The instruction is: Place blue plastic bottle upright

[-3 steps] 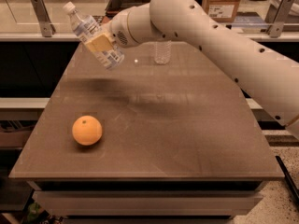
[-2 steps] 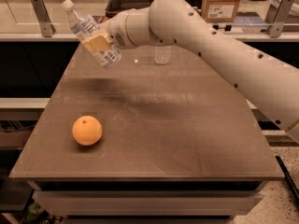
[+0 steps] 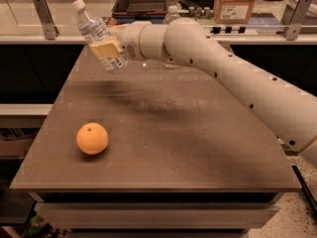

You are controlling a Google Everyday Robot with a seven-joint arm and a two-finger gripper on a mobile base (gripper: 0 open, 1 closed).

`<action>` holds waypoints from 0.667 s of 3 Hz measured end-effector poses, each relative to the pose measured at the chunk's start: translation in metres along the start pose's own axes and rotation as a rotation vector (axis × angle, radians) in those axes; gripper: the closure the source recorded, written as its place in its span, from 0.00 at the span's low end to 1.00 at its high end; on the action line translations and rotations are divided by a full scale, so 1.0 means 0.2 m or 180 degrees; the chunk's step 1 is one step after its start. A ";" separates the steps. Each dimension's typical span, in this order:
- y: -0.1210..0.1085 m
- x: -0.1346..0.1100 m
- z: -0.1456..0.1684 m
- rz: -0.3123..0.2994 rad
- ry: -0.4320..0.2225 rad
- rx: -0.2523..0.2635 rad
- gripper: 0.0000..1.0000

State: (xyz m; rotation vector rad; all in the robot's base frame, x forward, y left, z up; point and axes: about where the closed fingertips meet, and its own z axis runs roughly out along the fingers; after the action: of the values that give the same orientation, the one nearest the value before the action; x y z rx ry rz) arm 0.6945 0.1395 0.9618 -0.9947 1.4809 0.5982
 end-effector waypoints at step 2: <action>0.00 0.09 -0.01 0.0056 -0.0502 0.0096 1.00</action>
Offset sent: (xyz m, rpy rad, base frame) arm -0.0035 -0.0143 -0.0265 0.2147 -0.1160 -0.0257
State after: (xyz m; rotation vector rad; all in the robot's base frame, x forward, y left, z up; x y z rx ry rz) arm 0.6941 0.1342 0.9441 -0.8915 1.3566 0.6506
